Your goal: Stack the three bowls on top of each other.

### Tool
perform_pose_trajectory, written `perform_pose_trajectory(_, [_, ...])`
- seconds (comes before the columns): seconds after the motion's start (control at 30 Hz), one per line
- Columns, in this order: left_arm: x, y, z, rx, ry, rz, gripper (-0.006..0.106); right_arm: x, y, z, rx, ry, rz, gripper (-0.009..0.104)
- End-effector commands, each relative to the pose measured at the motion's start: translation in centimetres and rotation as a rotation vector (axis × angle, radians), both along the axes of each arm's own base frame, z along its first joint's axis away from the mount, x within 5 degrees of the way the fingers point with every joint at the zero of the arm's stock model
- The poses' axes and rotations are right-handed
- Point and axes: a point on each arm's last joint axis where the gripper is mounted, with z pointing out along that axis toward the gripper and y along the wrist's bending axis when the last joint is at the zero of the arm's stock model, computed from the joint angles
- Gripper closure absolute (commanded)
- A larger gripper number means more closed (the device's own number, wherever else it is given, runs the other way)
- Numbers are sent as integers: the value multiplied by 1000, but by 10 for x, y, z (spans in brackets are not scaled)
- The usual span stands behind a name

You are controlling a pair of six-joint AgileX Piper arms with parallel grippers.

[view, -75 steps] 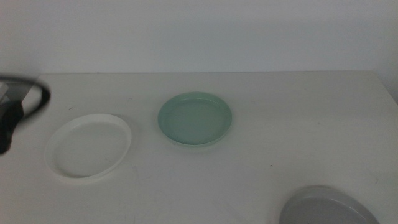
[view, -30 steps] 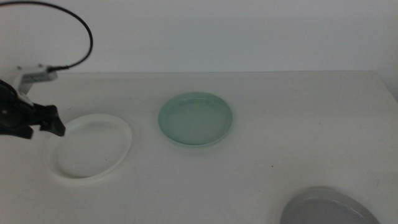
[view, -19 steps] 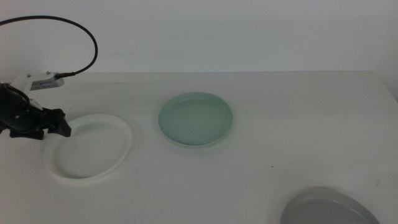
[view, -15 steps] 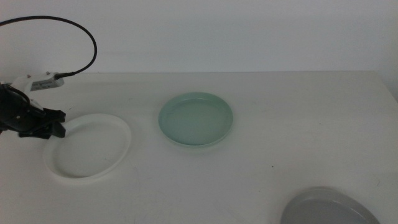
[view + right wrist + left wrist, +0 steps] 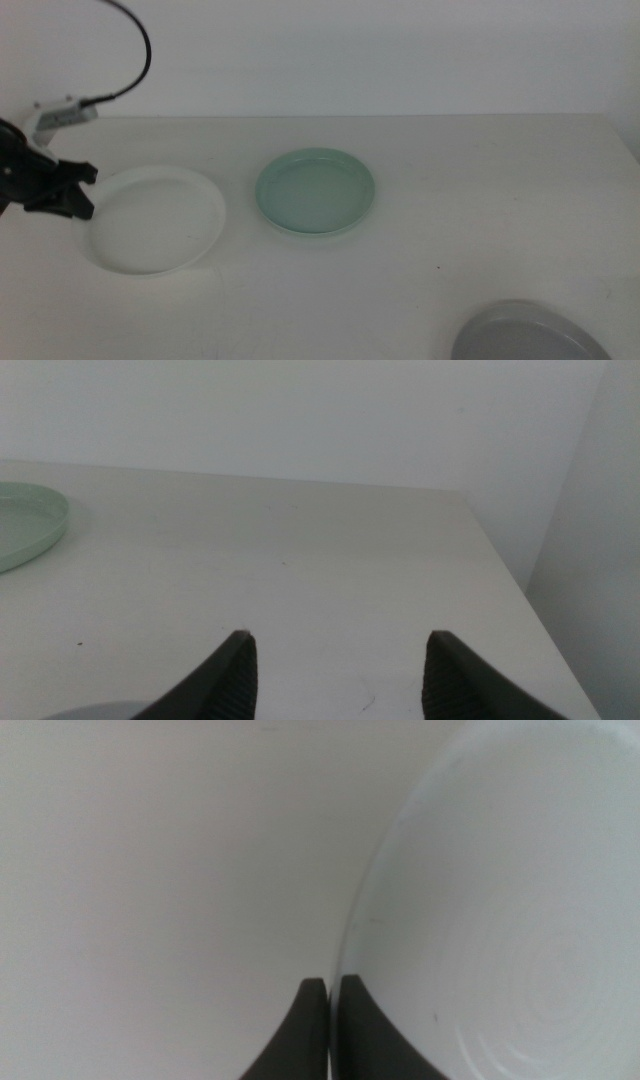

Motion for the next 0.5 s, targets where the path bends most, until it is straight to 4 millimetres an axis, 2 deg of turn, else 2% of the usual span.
perform_pose_trajectory(0.0, [-14, -19, 48, -11, -77, -14, 100, -1, -2, 10, -21, -106, -18, 52])
perform_pose_trajectory(0.07, [-23, -35, 63, 10, -91, -42, 100, -1, -2, 10, -21, -106, -18, 52])
perform_pose_trajectory(0.2, [-37, -72, 79, 7, -100, -74, 100, -1, -2, 10, -21, -106, -18, 52])
perform_pose_trajectory(0.47, [-45, -165, 75, -37, -87, -226, 100, -1, -2, 10, -21, -106, -18, 52])
